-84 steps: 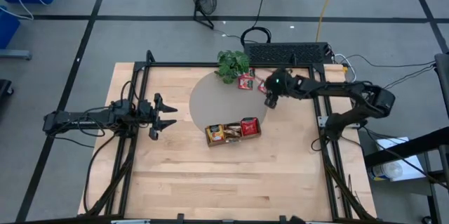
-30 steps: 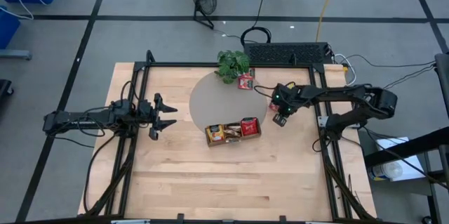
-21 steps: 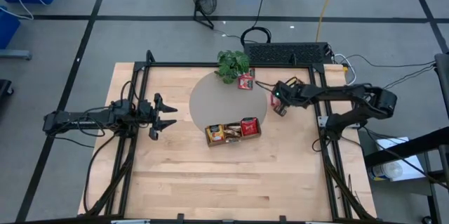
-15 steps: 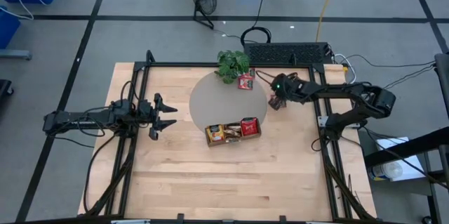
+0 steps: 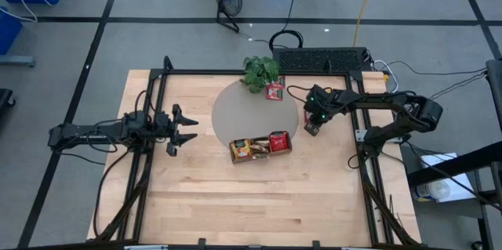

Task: Pick & Place Tea
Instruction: Put the right red tea bag into the right slot of the wooden organizer, then put the top red tea bag into the right slot of the wooden organizer

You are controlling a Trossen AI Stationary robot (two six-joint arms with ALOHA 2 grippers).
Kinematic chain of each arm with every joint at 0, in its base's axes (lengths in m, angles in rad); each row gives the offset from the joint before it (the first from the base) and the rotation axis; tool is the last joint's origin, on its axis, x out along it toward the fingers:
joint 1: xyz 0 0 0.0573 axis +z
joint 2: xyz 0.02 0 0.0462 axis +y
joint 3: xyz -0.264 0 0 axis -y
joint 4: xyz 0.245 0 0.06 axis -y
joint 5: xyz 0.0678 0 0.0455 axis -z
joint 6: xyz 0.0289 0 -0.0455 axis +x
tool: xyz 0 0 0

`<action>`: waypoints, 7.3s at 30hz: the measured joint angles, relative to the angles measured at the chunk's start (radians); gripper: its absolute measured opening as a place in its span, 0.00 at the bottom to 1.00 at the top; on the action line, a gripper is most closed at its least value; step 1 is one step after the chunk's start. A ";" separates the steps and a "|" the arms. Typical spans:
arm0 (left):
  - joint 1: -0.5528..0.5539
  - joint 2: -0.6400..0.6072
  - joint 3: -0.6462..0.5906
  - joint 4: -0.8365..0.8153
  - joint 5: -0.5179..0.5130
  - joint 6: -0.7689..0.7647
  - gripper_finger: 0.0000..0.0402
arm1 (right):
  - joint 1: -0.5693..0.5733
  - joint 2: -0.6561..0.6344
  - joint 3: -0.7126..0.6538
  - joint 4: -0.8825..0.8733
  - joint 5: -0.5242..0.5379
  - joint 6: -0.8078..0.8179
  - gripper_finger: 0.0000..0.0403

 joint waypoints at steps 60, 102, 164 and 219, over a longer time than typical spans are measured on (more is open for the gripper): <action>0.000 0.000 0.000 0.000 0.000 0.000 0.53 | -0.064 0.198 0.006 0.055 0.162 -0.219 0.02; 0.000 0.000 0.000 0.000 0.000 0.000 0.53 | 0.812 0.106 0.035 0.697 0.556 -0.202 0.00; 0.000 0.000 0.000 0.000 0.000 0.000 0.53 | 0.730 0.406 0.524 -0.096 0.380 -0.196 0.00; 0.000 0.000 0.000 0.000 0.000 0.000 0.53 | -0.051 0.280 0.491 0.315 0.186 -0.402 0.50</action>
